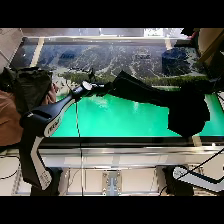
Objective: Fold the clothes and pants, and hang the long-sleeved shirts on hangers.
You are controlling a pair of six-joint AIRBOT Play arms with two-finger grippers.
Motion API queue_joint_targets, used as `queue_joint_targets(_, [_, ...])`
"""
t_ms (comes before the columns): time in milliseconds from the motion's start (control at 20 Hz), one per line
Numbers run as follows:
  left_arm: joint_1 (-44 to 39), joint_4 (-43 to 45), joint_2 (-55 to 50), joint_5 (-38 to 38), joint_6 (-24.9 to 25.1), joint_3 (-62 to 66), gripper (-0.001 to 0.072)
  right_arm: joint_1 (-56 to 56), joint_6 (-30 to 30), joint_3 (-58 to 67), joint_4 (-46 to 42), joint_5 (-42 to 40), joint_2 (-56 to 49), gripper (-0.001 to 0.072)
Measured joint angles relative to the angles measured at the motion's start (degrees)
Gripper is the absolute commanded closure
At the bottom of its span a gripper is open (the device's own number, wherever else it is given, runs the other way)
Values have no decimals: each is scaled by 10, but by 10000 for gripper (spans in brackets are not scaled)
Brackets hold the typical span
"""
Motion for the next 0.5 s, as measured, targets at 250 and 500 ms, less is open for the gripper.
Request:
queue_joint_targets(250, [-10,-2,-37,-41,3,53,701,0,0,0,1,0,0,678])
queue_joint_targets(500, [14,-13,8,-43,26,75,703,1,-8,9,1,-2,12,678])
